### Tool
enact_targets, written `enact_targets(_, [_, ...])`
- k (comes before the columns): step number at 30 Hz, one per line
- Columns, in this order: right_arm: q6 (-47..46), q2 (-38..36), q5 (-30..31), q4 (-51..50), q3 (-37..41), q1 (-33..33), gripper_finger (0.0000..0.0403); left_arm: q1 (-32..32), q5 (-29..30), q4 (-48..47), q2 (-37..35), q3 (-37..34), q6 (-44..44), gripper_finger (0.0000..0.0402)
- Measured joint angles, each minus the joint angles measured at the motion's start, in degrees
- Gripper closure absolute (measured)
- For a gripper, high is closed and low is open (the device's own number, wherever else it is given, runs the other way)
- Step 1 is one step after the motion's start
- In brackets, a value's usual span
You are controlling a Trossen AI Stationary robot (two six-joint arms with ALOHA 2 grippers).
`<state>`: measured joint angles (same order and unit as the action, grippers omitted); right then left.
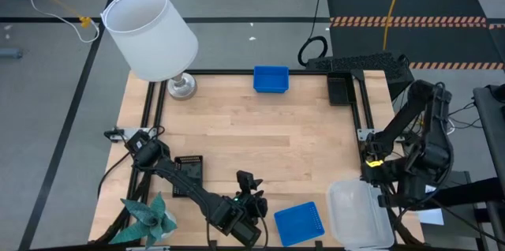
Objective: Stack baskets by color
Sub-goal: Stack the top transparent bin on top of the bottom transparent bin
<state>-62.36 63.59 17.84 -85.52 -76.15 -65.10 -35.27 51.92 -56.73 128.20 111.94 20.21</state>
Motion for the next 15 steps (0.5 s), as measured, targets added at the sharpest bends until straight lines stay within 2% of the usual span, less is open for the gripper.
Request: enact_targets(15, [0.0, -7.6, 0.0, 10.5, 13.9, -0.3, 0.0401, 0.0, 0.0, 0.0, 0.0, 0.0, 0.0, 0.0199])
